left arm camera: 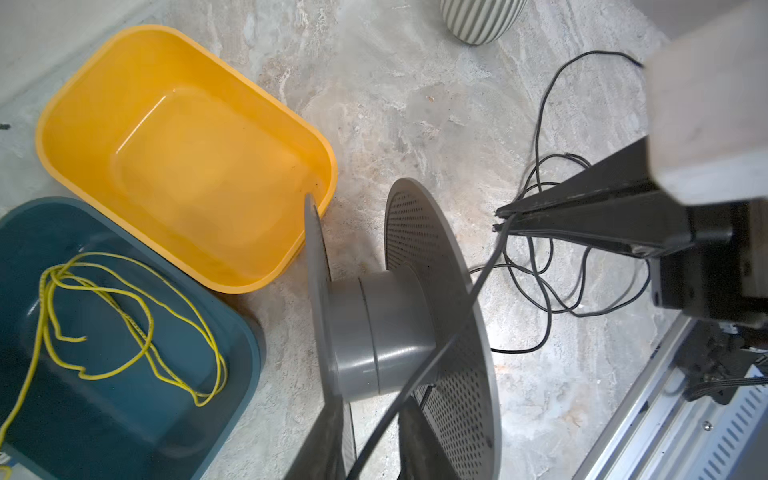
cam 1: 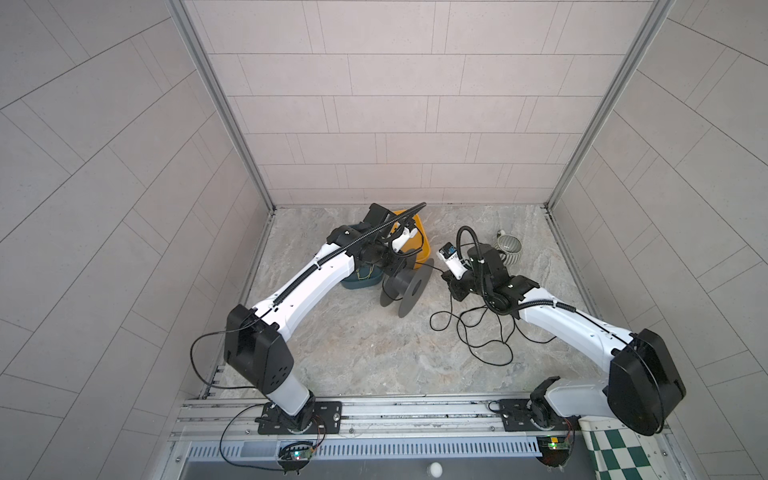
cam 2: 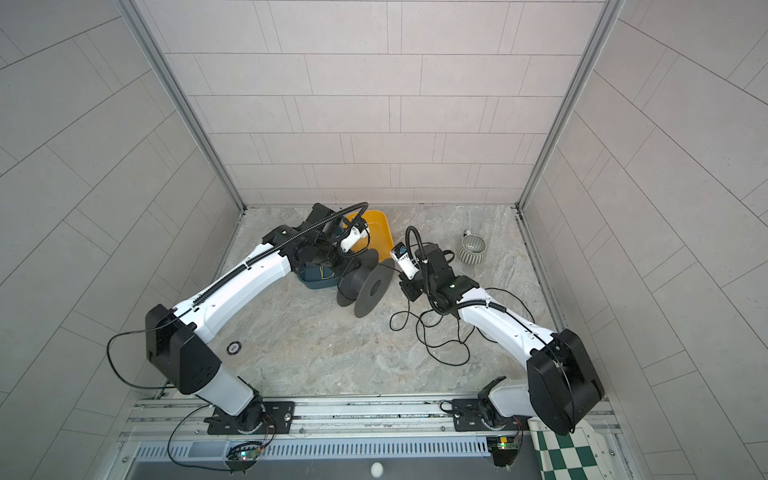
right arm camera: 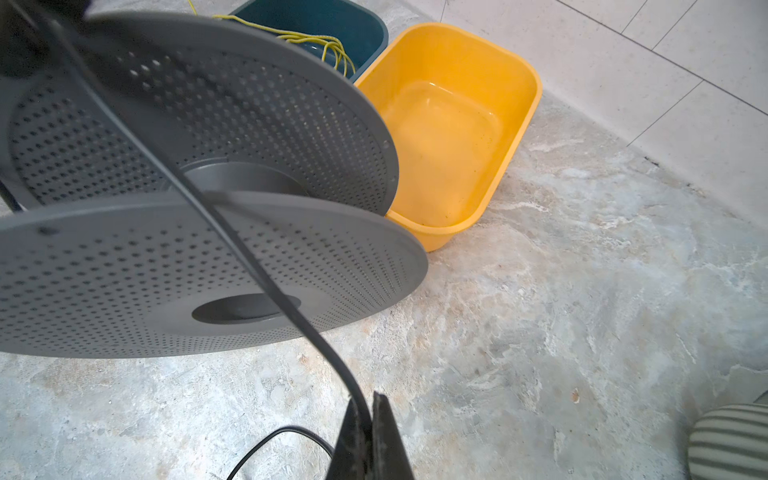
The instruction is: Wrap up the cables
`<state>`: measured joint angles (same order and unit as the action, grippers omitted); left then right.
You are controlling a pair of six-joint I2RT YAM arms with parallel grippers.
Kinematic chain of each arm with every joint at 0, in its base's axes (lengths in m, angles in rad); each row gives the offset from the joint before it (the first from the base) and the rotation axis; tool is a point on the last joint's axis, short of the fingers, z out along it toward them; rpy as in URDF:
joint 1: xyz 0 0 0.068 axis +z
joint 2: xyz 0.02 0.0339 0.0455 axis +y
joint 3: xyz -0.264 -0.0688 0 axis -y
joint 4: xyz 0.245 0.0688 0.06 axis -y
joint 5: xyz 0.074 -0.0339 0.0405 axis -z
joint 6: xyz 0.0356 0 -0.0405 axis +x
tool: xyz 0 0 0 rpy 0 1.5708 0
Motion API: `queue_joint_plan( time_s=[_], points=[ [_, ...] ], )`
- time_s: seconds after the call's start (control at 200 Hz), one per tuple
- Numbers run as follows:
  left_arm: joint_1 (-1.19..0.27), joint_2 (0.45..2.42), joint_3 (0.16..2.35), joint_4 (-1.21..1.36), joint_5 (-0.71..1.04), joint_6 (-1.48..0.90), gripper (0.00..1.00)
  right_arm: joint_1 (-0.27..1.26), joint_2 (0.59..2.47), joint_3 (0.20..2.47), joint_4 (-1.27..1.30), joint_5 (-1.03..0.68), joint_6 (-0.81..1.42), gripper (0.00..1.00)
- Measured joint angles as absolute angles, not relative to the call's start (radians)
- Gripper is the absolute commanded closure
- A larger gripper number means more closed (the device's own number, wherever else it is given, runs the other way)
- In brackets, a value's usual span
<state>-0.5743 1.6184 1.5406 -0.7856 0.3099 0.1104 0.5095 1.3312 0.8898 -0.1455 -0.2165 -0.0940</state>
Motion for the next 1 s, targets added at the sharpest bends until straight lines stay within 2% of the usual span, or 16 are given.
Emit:
queue_joint_plan(
  time_s=[0.185,0.41,0.47,0.581,0.681,0.851,1.001],
  points=[
    [-0.574,1.637,1.561,-0.793,0.312,0.114,0.82,0.508,1.331,0.890,-0.146,-0.191,-0.097,1.00],
    [-0.574,1.636,1.567,-0.803,0.295,0.105,0.82,0.505,1.331,0.890,-0.147,-0.168,-0.097,1.00],
    [-0.574,1.636,1.574,-0.815,0.288,0.105,0.77,0.505,1.331,0.890,-0.147,-0.160,-0.098,1.00],
    [-0.574,1.636,1.586,-0.839,0.274,0.097,0.55,0.505,1.333,0.890,-0.149,-0.142,-0.109,1.00],
    [-0.574,1.636,1.586,-0.853,0.255,0.096,0.44,0.505,1.345,0.889,-0.157,-0.129,-0.117,1.00],
    [-0.569,1.636,1.592,-0.860,0.240,0.094,0.41,0.505,1.351,0.874,-0.160,-0.122,-0.126,1.00],
    [-0.553,1.637,1.607,-0.861,0.236,0.093,0.45,0.505,1.372,0.863,-0.153,-0.113,-0.133,1.00]
  ],
)
